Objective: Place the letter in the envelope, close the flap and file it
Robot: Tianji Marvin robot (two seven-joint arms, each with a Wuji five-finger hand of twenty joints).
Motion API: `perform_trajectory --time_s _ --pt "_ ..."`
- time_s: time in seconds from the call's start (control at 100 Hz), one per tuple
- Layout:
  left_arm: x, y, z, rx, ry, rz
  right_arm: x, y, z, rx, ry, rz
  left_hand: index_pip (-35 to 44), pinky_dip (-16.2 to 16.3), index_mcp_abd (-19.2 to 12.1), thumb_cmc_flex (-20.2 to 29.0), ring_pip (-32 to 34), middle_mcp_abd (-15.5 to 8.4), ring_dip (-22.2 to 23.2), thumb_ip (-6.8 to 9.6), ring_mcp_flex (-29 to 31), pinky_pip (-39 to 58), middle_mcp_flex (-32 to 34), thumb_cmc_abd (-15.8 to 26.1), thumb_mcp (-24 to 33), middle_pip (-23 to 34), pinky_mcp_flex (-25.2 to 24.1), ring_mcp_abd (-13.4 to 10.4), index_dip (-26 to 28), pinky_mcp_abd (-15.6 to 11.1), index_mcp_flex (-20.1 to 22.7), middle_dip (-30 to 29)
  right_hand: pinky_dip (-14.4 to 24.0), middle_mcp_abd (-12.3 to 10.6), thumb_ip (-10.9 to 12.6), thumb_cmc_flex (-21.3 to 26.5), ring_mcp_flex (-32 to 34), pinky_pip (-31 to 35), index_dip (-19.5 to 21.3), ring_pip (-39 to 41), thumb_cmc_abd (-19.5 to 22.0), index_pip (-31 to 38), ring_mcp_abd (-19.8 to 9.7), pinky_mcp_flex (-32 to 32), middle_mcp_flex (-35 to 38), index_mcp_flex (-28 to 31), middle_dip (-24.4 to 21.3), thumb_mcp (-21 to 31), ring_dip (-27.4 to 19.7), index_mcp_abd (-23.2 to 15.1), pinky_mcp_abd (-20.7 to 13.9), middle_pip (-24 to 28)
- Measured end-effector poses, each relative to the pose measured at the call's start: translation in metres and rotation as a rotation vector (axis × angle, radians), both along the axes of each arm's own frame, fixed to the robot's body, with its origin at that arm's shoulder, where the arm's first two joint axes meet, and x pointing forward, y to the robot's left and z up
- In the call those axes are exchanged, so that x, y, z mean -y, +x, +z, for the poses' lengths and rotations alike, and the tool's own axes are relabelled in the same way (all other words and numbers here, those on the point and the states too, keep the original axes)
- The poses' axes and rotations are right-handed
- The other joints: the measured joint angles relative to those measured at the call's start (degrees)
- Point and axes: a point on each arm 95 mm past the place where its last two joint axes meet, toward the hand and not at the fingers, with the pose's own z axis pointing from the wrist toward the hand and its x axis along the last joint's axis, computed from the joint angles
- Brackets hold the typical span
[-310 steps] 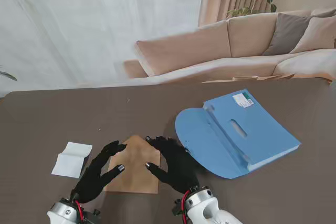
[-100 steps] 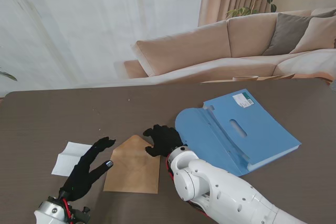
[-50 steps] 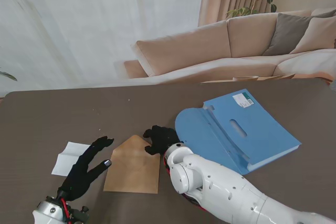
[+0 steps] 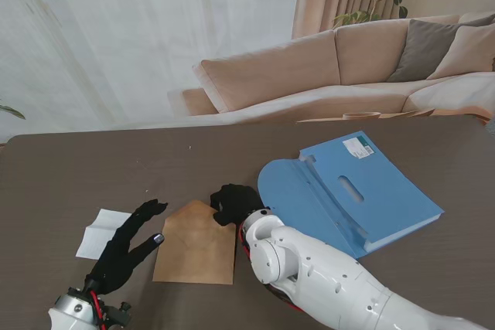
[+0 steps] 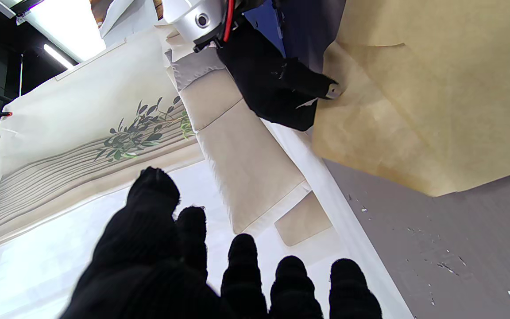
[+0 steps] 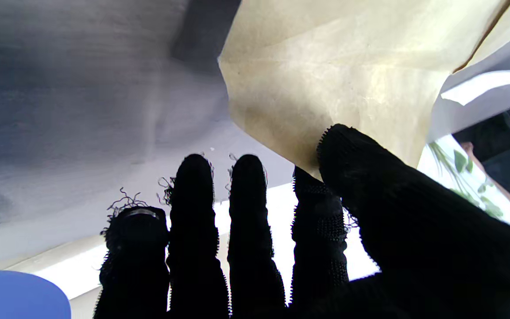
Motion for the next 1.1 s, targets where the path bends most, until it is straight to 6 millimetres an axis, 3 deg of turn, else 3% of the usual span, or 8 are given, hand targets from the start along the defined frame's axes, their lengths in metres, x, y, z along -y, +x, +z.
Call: perform_trajectory --time_s 0.1,0.17,0.28,0.41,0.54,0.92,1.1 --pt "0.0 0.0 0.0 0.001 0.0 0.0 -0.001 -0.006 0.01 0.023 0.056 -0.015 0.0 0.01 0.0 0.0 0.0 0.0 0.0 0.0 0.0 0.0 0.0 0.0 0.0 0.0 0.0 0.0 0.0 0.0 0.0 0.0 -4.08 0.05 0.15 0.3 7.85 -4.93 7.03 -8.85 1.36 0.03 1.28 0.52 10.82 -0.91 -9.87 1.29 -6.91 2.33 3.81 -7.37" --pt "0.0 0.0 0.0 0.002 0.0 0.001 -0.002 -0.01 0.017 0.034 0.102 -0.028 0.0 0.01 0.0 0.0 0.0 0.0 0.0 0.0 0.0 0.0 0.0 0.0 0.0 0.0 0.0 0.0 0.0 0.0 0.0 0.0 -5.37 0.87 0.69 0.55 13.35 -5.5 11.25 -9.7 2.21 0.16 2.06 3.19 15.98 -2.11 -10.93 1.84 -8.2 2.54 5.36 -7.72" --pt "-0.001 0.0 0.0 0.004 0.0 0.004 -0.003 -0.015 0.024 0.05 0.15 -0.043 0.0 0.0 0.01 0.0 0.0 0.0 0.01 0.0 0.0 0.0 0.0 0.0 0.0 0.0 0.0 0.0 0.0 0.0 0.0 0.0 -6.08 2.0 1.64 0.55 18.01 -3.72 15.64 -4.59 2.68 1.29 2.0 7.17 18.81 -3.86 -8.96 2.82 -6.73 3.9 6.23 -1.79" --pt "-0.002 0.0 0.001 0.013 -0.002 0.006 -0.002 -0.021 0.033 0.095 0.177 -0.064 0.0 0.01 0.01 0.0 0.0 0.0 0.01 0.0 0.0 0.0 0.0 0.0 0.01 0.0 0.0 0.0 0.0 0.0 0.0 0.0 -6.08 2.16 1.65 0.57 18.7 0.32 17.17 3.07 3.67 3.85 1.99 8.65 18.62 -5.13 -4.67 2.98 -3.28 7.34 6.27 5.72" --pt "-0.004 0.0 0.002 0.034 0.002 0.012 0.003 -0.026 0.042 0.182 0.212 -0.105 0.0 0.01 0.01 -0.01 0.0 0.0 0.01 0.0 0.0 0.0 0.0 0.0 0.01 0.0 0.0 0.0 0.0 0.0 0.0 0.0 -6.08 2.8 1.66 0.64 20.05 3.06 17.21 7.95 3.83 4.98 2.15 10.78 18.63 -5.76 -1.94 2.98 -1.5 8.94 6.35 9.81" --pt "-0.006 -0.004 0.004 0.086 0.022 0.015 0.01 -0.042 0.068 0.344 0.238 -0.163 0.01 0.01 0.04 -0.01 0.0 0.0 0.01 0.0 0.0 0.0 0.0 0.0 0.29 0.0 0.0 0.0 0.0 0.0 0.0 0.0 -6.05 4.43 1.66 1.24 23.52 7.01 17.31 15.32 3.58 5.53 2.04 15.85 21.16 -5.76 2.81 2.94 1.49 9.71 5.17 14.23" --pt "-0.007 -0.004 0.004 0.099 0.065 0.006 0.018 -0.048 0.078 0.385 0.258 -0.189 0.65 0.07 1.27 -0.01 0.09 0.09 0.69 0.0 0.0 0.21 0.01 -0.75 0.38 1.31 0.0 0.07 0.03 0.0 0.11 0.05 -6.03 4.43 1.66 1.22 24.46 7.57 19.33 16.68 3.53 5.68 1.84 17.35 20.81 -5.76 4.75 3.1 2.11 9.71 5.1 14.97"
